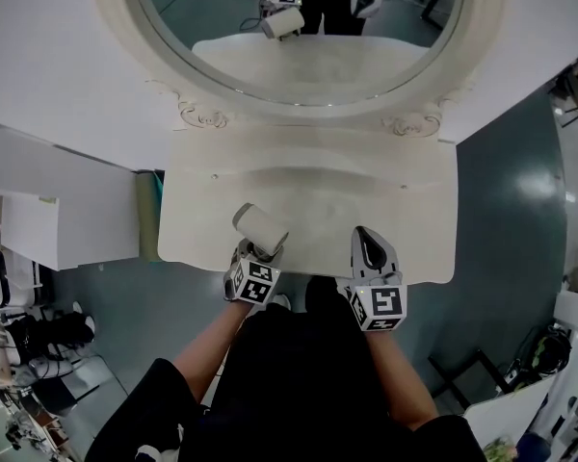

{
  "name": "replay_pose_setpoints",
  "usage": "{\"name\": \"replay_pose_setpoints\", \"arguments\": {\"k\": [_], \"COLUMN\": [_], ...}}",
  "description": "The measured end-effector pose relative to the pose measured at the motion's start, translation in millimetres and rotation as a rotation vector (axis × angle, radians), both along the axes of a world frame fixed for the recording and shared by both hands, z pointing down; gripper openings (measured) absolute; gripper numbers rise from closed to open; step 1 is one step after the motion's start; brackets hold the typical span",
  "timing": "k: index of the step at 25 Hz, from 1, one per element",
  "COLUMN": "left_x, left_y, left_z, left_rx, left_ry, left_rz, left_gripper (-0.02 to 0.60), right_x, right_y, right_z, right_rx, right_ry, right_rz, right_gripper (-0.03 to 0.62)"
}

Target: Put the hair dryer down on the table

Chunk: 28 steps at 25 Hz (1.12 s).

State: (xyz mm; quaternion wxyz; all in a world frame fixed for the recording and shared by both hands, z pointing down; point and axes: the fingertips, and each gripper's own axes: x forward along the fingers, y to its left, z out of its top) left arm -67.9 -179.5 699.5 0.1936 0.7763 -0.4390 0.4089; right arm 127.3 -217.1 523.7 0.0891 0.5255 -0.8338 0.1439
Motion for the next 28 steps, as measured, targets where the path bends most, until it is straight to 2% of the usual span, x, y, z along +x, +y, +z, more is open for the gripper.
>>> {"name": "replay_pose_setpoints", "arguments": {"k": [7, 13, 19, 28], "left_x": [2.5, 12.7, 13.5, 13.1], "left_y": [5.1, 0.7, -7.6, -13.6], "left_z": [11.7, 21.4, 30.6, 46.2], "left_rx": [-0.05, -0.084, -0.112, -0.169], "left_ry": [-0.06, -0.085, -0.11, -0.15], "left_rz": [0.057, 0.094, 0.11, 0.14], "left_gripper": [0.258, 0.258, 0.258, 0.259], "right_x": [5.4, -4.5, -23.8, -9.5], "right_y": [5.8, 4.5, 2.9, -12.2], "right_z": [7.2, 9.4, 5.0, 14.7], "right_rx": [-0.004, -0.038, -0.019, -0.042], "right_ry": [-0.009, -0.093, -0.067, -0.062], "right_rz": [0.005, 0.008, -0.052, -0.03], "right_gripper": [0.017, 0.017, 0.018, 0.018]}}
